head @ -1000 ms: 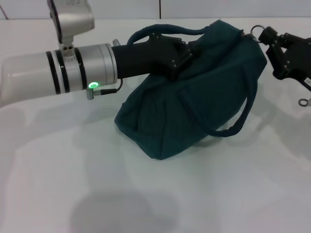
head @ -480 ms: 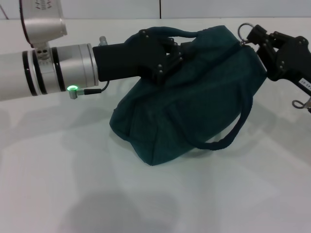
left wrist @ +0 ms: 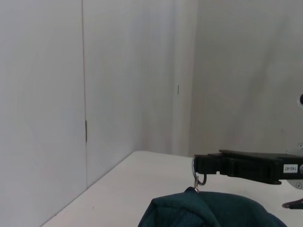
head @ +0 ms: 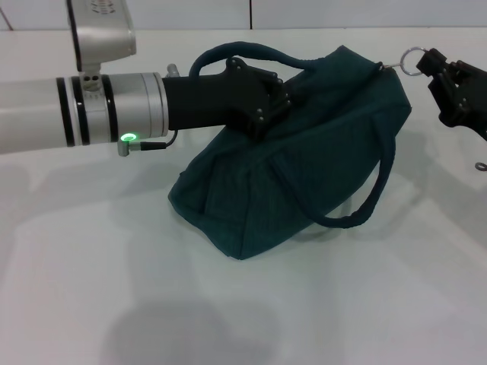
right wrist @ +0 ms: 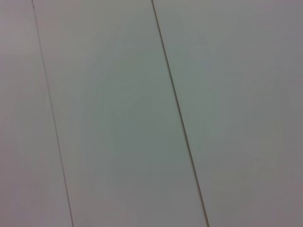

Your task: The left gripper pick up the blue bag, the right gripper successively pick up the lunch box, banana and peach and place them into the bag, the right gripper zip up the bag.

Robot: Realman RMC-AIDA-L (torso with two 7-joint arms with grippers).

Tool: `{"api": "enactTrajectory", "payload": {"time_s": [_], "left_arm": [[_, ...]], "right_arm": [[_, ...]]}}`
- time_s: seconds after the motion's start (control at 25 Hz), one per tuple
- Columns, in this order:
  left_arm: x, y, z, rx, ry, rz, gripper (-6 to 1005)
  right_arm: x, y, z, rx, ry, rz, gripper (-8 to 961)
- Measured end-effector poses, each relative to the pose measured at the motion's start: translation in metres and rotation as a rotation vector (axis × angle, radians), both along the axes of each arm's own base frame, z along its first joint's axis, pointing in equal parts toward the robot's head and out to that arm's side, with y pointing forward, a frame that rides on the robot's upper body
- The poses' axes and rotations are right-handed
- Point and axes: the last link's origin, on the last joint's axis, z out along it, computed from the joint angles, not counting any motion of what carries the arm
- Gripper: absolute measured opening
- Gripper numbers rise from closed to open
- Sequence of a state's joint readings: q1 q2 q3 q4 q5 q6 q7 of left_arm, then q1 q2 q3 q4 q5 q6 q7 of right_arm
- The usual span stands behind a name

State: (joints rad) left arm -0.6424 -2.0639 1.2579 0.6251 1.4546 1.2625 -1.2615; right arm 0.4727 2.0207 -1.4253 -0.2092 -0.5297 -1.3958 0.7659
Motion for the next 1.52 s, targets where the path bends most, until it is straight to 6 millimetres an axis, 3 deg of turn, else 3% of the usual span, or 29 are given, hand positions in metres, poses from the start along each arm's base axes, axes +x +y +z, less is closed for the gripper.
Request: {"api": "enactTrajectory", "payload": {"time_s": [0.4,0.64,0.84,1.0,1.24,1.52], "left_arm": [[0.000,-0.001,-0.001,0.021,-0.021,0.009,48],[0.003,0.000,0.000,0.024,-0.042,0.010,48],[0.005,0.000,0.001,0.025,-0.053,0.008,47],[0.010,-0.003,0.001,0.007,-0.073,-0.023,47],[0.015,-0.003,0.004,0.008,-0.099,-0.036,46],[0.013,-0.005,0.004,0.009,-0.103,-0.030,46]], "right_arm": [[0.001,-0.001,0.009,0.039,0.020,0.006,142],[0.018,-0.008,0.020,0.114,-0.008,-0.036,263],[0.028,-0.002,0.006,0.081,-0.118,-0.100,370],[0.017,0.007,-0.009,0.042,-0.178,-0.074,489],[-0.016,0.014,-0.039,-0.100,-0.238,0.057,485],[-0.014,0.002,-0.033,-0.088,-0.207,0.084,483]]}}
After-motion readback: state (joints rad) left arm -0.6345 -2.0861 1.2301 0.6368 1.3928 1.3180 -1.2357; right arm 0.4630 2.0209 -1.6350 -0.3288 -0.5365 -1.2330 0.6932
